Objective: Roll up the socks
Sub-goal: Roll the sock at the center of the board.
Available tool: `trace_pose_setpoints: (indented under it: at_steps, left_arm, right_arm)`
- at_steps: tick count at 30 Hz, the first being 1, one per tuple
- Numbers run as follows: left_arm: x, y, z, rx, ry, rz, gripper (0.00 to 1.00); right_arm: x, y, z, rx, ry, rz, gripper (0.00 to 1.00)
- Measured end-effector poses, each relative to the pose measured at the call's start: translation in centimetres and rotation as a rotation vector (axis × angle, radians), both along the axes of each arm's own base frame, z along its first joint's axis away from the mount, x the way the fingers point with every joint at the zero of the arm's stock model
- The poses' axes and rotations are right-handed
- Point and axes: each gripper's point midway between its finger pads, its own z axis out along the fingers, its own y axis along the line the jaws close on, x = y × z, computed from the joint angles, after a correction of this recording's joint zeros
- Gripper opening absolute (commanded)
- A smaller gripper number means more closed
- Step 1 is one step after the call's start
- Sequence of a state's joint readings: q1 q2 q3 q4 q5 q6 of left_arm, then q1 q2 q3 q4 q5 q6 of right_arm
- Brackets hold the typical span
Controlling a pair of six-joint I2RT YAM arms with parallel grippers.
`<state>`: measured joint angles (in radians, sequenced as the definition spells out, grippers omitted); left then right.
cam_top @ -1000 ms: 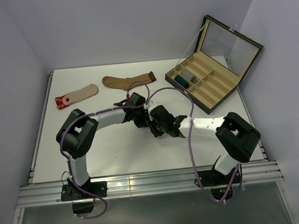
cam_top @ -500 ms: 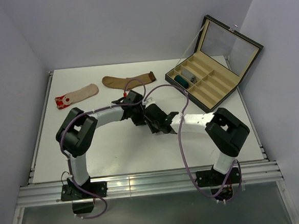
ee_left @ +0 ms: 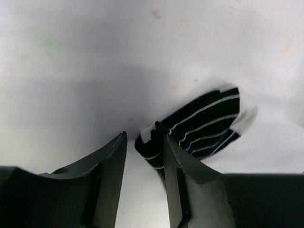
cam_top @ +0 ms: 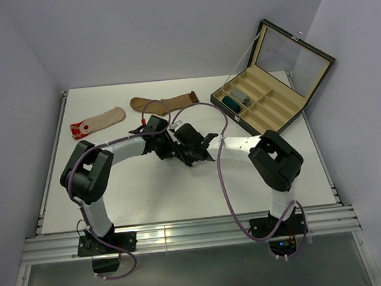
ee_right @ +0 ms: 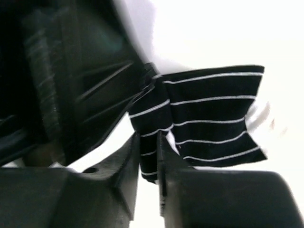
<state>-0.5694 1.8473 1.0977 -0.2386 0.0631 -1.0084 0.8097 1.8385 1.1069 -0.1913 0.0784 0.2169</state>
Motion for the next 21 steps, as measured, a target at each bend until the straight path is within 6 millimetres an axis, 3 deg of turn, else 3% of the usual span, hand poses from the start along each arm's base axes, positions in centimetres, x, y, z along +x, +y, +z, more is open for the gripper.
trace_pose_setpoints:
  at_steps: [4,11,16,21]
  left_arm:
    - [-0.8,2.6,0.1,0.021,0.009,0.040,0.47]
    - [-2.4,5.9,1.0,0.030,0.006,0.107,0.70]
    - [-3.1,5.9,2.6,-0.015,-0.037,0.122,0.74]
    - [-3.5,4.0,3.0,-0.042,-0.058,0.091,0.72]
  right_arm:
    - [0.5,1.9,0.1,0.034,0.024,0.039,0.00]
    - [0.1,3.4,0.4,0.219,0.163,0.108,0.00]
    - [0.1,2.4,0.4,0.464,0.354,0.092,0.00]
    - [-0.4,1.7,0.2,0.695,0.536,0.058,0.00]
